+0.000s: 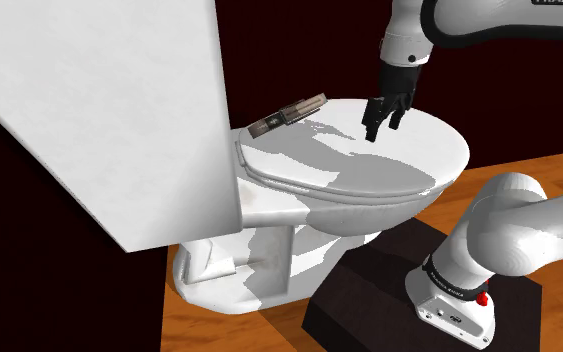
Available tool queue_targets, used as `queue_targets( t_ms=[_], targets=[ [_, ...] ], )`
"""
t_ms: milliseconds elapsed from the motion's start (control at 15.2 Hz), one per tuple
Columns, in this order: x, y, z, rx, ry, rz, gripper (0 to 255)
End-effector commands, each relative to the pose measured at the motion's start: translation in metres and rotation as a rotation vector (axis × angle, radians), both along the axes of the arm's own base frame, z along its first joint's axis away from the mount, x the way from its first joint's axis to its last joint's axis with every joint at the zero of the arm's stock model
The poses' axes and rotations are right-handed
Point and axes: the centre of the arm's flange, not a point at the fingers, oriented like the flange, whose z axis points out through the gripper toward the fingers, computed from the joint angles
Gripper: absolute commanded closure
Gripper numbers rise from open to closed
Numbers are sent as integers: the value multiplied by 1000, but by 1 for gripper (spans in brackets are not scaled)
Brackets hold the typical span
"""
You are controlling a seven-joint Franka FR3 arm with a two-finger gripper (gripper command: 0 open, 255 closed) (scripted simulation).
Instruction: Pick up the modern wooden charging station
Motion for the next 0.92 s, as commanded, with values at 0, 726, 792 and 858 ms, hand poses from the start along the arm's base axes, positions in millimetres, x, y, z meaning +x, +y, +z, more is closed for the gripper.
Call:
queue_targets(
  t_ms=[0, 726, 792, 858],
  targets=[
    [0, 0, 0, 0, 0, 0, 0],
    [106, 59, -7, 35, -116, -670, 0],
    [118, 61, -7, 39, -126, -731, 0],
    [129, 62, -6, 42, -137, -792, 0]
  ],
)
